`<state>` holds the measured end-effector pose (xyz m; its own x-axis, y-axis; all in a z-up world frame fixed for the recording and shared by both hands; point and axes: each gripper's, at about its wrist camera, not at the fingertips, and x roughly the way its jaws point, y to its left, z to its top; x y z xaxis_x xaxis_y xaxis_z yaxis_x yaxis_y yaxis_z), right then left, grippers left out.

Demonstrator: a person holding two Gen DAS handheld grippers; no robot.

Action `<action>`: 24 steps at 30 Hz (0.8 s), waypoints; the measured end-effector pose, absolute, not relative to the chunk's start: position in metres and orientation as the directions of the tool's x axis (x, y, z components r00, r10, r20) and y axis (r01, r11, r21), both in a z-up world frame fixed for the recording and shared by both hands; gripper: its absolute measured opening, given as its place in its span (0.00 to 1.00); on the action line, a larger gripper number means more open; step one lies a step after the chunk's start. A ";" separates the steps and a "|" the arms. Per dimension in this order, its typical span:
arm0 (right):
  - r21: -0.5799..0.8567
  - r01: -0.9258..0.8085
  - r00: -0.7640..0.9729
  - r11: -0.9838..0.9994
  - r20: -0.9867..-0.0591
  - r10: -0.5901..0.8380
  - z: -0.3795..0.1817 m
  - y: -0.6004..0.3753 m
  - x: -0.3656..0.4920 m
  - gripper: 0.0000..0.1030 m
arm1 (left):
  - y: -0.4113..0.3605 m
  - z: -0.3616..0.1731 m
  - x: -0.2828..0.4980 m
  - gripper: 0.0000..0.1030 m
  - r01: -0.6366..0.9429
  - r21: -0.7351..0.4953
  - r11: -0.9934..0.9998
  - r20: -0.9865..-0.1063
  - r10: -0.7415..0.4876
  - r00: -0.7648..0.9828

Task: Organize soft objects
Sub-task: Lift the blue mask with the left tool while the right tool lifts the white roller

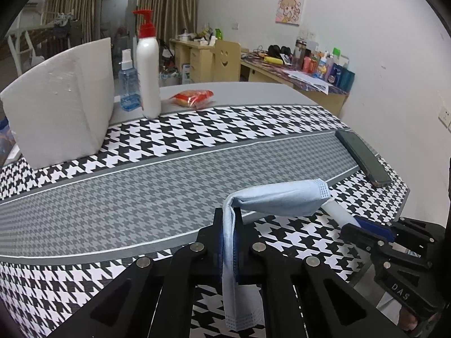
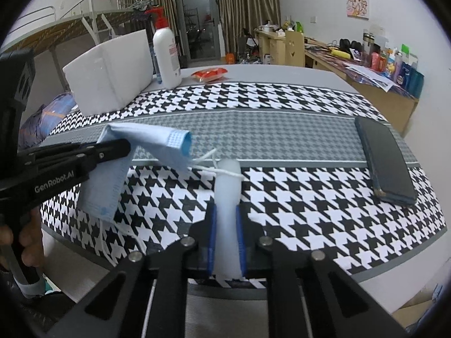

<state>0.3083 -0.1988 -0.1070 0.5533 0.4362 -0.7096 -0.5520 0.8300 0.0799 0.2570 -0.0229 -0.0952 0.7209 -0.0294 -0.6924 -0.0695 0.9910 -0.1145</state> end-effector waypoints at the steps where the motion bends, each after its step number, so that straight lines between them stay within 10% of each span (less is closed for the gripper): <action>1: 0.080 -0.548 0.558 0.833 -0.706 0.435 -0.106 -0.200 0.309 0.16 | -0.022 -0.094 0.256 0.05 -0.076 -0.114 0.991 -0.690 -0.024 0.724; 24: 0.100 -0.557 0.574 0.824 -0.671 0.469 -0.091 -0.206 0.295 0.16 | 0.022 -0.074 0.235 0.05 -0.207 -0.106 0.973 -0.644 0.092 0.760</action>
